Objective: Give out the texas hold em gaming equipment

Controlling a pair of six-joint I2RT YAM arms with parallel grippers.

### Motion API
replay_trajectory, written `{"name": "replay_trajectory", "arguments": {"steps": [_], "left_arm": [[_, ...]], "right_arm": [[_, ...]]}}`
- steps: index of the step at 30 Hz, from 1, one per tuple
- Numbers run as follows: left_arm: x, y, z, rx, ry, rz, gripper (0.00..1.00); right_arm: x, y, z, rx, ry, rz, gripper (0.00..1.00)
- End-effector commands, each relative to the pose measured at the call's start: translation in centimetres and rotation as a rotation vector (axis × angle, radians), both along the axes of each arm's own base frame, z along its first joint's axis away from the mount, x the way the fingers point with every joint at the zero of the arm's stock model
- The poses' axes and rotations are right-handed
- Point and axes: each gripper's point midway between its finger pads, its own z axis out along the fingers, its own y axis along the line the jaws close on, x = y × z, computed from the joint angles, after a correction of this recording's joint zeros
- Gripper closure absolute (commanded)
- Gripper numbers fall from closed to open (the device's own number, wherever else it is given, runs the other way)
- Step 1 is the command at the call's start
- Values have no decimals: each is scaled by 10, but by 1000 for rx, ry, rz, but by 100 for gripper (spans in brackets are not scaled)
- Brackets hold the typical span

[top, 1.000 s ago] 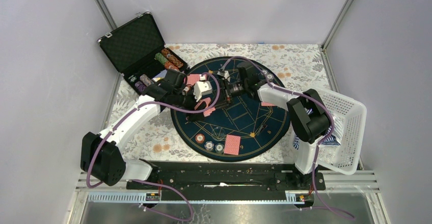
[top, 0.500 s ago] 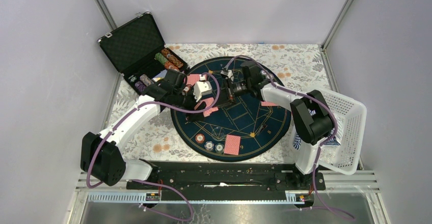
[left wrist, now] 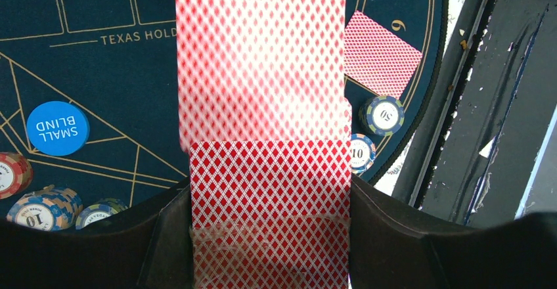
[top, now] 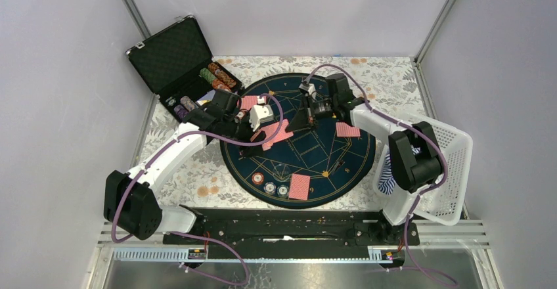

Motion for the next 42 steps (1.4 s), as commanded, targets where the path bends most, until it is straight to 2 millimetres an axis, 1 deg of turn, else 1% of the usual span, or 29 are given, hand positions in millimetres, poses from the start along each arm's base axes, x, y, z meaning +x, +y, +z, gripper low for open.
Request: {"name": "replay_trajectory", "arguments": {"steps": [1,4,8,12,17,21,24,28,36,37,40,42], "left_arm": [[6,-7,26,-65,-88,-23,100],[6,-6,26,-65,-88,-22,100],[6,-6,26,-65,-88,-22,100],[6,-6,26,-65,-88,-21,100],[6,-6,26,-65,-89,-22,100],[6,-6,25,-64,-87,-23,100],[6,-6,26,-64,-91,-22,100],[6,-5,26,-60,-96,-20,100],[6,-6,24,-61,-88,-24,100],[7,-6,25,-62,-90,-24,100],[6,-6,25,-64,-89,-24,100],[6,-6,25,-62,-89,-23,100]], "right_arm": [[9,-33,13,-42,-89,-56,100],[20,-56,9,-79,-127,-91,100],[33,-89,-5,-135,-143,-137,100],[53,-131,-34,-217,-161,-200,100],[75,-185,-75,-356,-167,-254,100],[91,-216,-103,-495,-201,-283,100],[102,-234,-119,-577,-205,-305,100],[108,-252,-141,-657,-176,-322,100],[118,-281,-152,-811,-229,-344,99],[118,-284,-153,-830,-231,-345,97],[121,-291,-156,-867,-236,-348,85],[121,-292,-156,-873,-233,-348,76]]}}
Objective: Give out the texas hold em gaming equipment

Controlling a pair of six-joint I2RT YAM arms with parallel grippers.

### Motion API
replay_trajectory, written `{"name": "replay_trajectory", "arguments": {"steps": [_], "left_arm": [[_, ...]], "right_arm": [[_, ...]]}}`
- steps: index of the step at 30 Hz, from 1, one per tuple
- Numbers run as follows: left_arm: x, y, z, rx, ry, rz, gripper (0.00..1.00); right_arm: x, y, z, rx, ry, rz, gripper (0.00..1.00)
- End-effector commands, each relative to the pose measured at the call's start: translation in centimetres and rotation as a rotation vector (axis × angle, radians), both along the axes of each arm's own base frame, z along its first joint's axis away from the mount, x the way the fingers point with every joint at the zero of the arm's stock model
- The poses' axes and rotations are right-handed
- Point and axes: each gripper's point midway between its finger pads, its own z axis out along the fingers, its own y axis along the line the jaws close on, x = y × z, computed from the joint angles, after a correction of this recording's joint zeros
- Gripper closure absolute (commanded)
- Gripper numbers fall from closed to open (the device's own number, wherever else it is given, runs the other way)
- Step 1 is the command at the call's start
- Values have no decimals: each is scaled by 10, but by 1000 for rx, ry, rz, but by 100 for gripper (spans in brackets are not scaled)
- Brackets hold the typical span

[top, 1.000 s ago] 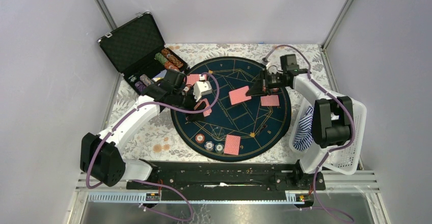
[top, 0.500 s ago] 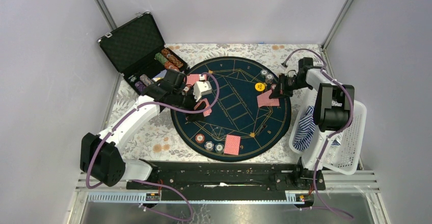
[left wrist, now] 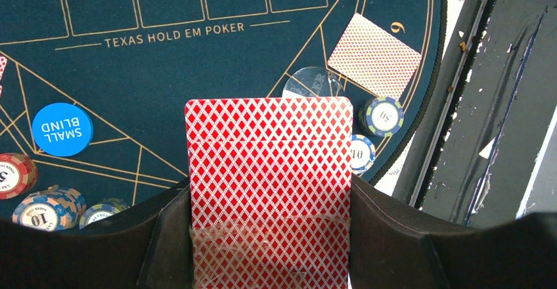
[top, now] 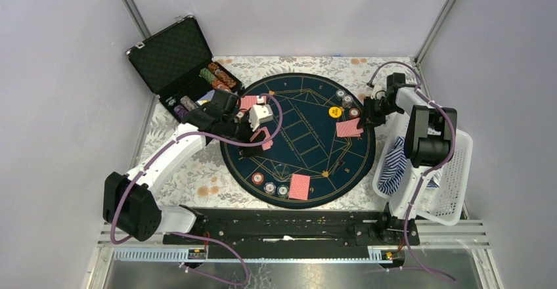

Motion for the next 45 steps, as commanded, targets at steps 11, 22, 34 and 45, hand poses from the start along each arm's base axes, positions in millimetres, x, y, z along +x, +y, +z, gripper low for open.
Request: {"name": "replay_trajectory", "arguments": {"steps": [11,22,34,45], "left_arm": [[8,-7,22,-57,-78,-23,100],[6,-7,18,-54,-72,-30,100],[4,-7,20,-60,-74,-33,100],[5,-7,21,-62,-73,-31,100]], "right_arm": [[25,-5,66,-22,-174,8,34],[-43,179,168,661,-80,256,8],[-104,290,182,783,26,472,1],[-127,326,149,760,166,498,10]]}}
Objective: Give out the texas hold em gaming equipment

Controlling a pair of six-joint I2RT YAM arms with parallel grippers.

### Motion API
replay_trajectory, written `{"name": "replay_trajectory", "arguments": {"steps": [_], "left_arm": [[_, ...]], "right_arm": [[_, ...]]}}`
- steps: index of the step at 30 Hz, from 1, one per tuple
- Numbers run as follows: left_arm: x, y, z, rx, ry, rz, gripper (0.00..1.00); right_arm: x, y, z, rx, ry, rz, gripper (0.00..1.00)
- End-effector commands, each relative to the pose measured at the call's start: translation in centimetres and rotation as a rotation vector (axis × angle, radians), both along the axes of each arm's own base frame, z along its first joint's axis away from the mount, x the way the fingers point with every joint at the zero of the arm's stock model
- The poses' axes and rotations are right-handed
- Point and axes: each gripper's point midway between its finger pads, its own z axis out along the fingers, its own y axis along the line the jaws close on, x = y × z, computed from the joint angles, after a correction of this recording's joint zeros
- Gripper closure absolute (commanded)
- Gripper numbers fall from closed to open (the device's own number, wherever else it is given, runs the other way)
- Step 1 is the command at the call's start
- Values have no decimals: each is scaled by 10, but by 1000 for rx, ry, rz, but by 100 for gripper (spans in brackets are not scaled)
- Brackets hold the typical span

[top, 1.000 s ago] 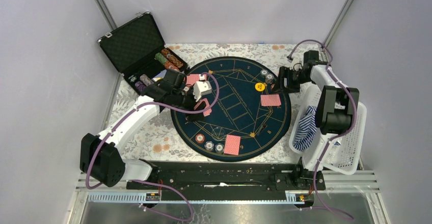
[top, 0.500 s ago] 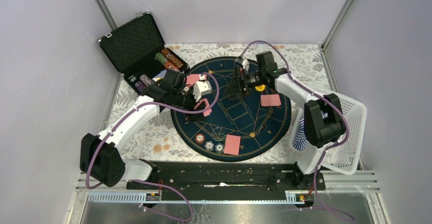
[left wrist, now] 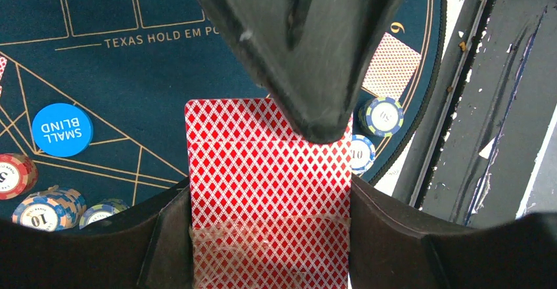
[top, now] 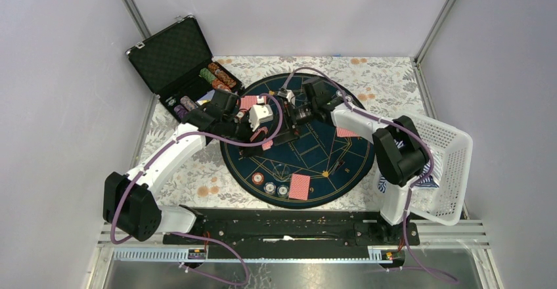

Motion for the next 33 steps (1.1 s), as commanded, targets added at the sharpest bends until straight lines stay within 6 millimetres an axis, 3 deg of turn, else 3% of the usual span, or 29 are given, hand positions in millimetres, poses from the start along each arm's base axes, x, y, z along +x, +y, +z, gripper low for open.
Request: {"name": "replay_trajectory", "arguments": {"steps": [1,11,22,26,29,33], "left_arm": [[5,-7,20,-60,-72,-29,100],[4,-6,22,-59,-79,-27,100],[4,-6,21,-58,-77,-27,100],[5,-6,21,-58,-76,-28,100],[4,-6,21,-58,-77,-29,100],[4,-6,20,-59,-74,-29,100]], "right_arm": [[-1,11,4,26,17,18,11],[0,8,-10,-18,44,8,24],[10,-13,-3,-17,32,-47,49],[9,-13,9,8,-1,-39,50],[8,-12,24,43,-42,-30,42],[6,-7,43,96,-79,-22,39]]}}
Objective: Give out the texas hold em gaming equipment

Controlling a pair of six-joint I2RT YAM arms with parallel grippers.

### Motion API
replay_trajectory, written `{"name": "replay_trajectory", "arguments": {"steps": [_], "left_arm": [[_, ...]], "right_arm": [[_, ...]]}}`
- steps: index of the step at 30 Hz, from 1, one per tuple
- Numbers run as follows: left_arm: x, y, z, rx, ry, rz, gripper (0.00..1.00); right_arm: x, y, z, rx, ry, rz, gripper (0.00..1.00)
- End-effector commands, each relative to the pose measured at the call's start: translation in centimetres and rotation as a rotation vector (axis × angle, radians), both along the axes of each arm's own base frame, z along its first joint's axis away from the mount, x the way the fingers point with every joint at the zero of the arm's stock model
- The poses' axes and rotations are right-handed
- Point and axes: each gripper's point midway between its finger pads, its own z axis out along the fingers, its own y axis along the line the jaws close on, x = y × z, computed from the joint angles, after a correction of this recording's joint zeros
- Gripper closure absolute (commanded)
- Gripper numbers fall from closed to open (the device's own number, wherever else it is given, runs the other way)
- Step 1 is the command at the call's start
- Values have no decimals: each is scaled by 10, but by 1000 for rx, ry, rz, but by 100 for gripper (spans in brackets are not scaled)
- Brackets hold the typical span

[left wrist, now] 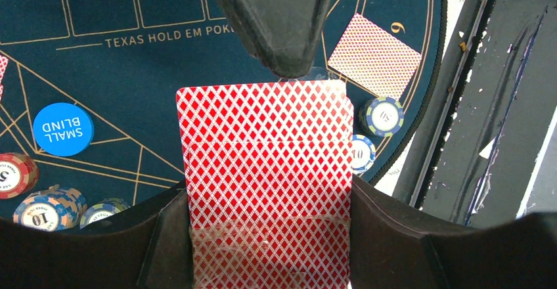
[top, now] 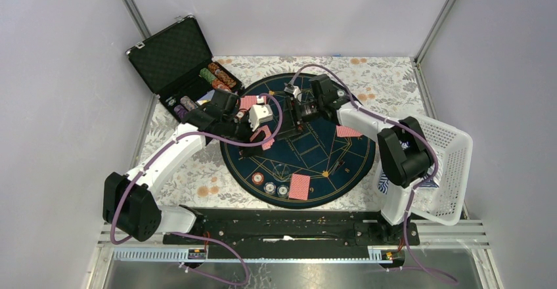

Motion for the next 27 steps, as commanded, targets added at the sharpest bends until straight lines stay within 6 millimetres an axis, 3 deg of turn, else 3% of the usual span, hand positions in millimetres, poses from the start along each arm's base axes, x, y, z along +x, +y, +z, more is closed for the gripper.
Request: {"name": "replay_trajectory", "arguments": {"steps": [1,7,13,20,27], "left_arm": [[4,-7,20,-59,-72,-30,100],[4,-7,21,-60,-76,-34,100],[4,-8,22,-64,-78,-37,100],[4,-7,22,-62,-77,-33,100],[4,-7,22,-64,-79,-34,100]], "right_arm": [[-5,5,48,105,-125,26,39],[-10,18,47,102,-122,51,38],[-12,30,26,19,-101,68,42],[-13,28,14,-9,-67,66,60],[-12,19,14,-6,-59,51,72]]}}
